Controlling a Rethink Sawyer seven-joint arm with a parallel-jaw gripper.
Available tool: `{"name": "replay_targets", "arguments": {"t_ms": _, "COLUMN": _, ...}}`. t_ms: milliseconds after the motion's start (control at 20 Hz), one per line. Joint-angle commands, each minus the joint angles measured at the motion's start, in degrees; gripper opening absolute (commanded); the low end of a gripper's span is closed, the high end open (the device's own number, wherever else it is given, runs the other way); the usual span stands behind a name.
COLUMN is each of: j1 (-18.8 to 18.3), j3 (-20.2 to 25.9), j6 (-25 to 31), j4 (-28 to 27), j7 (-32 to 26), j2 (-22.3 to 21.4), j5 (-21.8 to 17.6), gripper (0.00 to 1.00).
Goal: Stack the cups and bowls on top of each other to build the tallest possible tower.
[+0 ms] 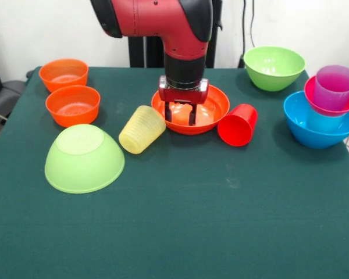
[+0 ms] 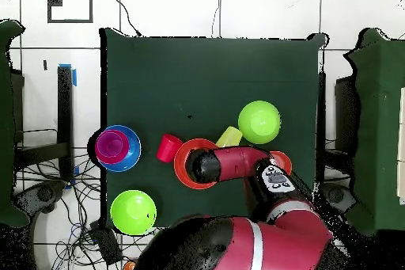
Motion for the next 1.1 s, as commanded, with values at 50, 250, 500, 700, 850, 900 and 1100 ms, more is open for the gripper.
{"name": "replay_targets", "arguments": {"t_ms": 50, "j1": -3.8, "j3": -0.3, "j6": -0.2, "j4": -4.3, "j7": -10.4, "j2": 10.0, "j5": -12.4, "gripper": 1.00}}
{"name": "replay_targets", "arguments": {"t_ms": 250, "j1": -3.9, "j3": 0.1, "j6": 0.1, "j4": -5.2, "j7": -10.0, "j2": 9.5, "j5": -15.0, "gripper": 1.00}}
{"name": "replay_targets", "arguments": {"t_ms": 500, "j1": -4.2, "j3": 1.0, "j6": 1.1, "j4": -6.1, "j7": -10.0, "j2": 9.2, "j5": -17.1, "gripper": 1.00}}
{"name": "replay_targets", "arguments": {"t_ms": 700, "j1": -7.1, "j3": 3.1, "j6": 3.3, "j4": -7.8, "j7": -11.6, "j2": 10.7, "j5": -17.0, "gripper": 1.00}}
{"name": "replay_targets", "arguments": {"t_ms": 850, "j1": -9.9, "j3": 5.3, "j6": 2.9, "j4": -10.7, "j7": -14.3, "j2": 13.3, "j5": -18.9, "gripper": 1.00}}
{"name": "replay_targets", "arguments": {"t_ms": 900, "j1": -10.9, "j3": 6.1, "j6": 3.3, "j4": -11.5, "j7": -15.4, "j2": 14.0, "j5": -19.4, "gripper": 1.00}}
{"name": "replay_targets", "arguments": {"t_ms": 1100, "j1": -14.3, "j3": 8.8, "j6": 4.6, "j4": -12.9, "j7": -17.9, "j2": 15.0, "j5": -21.2, "gripper": 1.00}}
